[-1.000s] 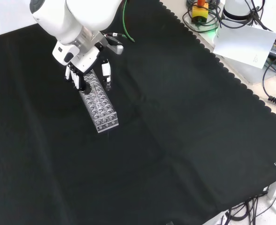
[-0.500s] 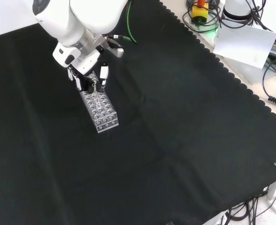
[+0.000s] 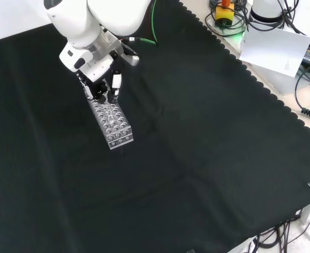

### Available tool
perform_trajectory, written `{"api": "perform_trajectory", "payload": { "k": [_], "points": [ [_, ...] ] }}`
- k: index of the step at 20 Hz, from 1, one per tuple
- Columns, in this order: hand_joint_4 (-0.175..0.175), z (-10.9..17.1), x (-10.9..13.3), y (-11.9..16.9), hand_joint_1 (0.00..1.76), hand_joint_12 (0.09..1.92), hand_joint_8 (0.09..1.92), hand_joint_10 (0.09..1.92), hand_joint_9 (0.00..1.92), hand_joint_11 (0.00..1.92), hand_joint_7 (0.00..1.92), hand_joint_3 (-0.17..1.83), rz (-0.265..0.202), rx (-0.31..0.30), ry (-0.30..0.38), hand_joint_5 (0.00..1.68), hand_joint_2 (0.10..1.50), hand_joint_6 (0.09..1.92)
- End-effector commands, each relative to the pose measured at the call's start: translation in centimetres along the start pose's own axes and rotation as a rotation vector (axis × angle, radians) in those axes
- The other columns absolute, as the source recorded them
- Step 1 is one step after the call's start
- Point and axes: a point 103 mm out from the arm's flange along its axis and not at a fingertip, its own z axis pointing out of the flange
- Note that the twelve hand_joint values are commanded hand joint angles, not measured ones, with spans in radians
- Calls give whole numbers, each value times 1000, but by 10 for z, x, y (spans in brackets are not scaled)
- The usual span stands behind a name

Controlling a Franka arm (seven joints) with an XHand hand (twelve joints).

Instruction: Pick up the test tube.

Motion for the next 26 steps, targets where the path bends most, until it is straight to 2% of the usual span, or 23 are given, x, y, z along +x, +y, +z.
{"api": "perform_trajectory", "payload": {
  "k": [1,14,26],
  "points": [
    [-175,-6,-2,-2,1228,739,436,371,1725,1476,1740,446,-4,-21,14,1394,734,354],
    [-175,-36,-10,-6,1230,721,387,332,1743,1496,1763,500,7,-13,102,1416,699,329],
    [-175,-85,-13,-18,1230,718,377,322,1746,1498,1767,508,-2,-3,165,1420,694,324]
  ]
}}
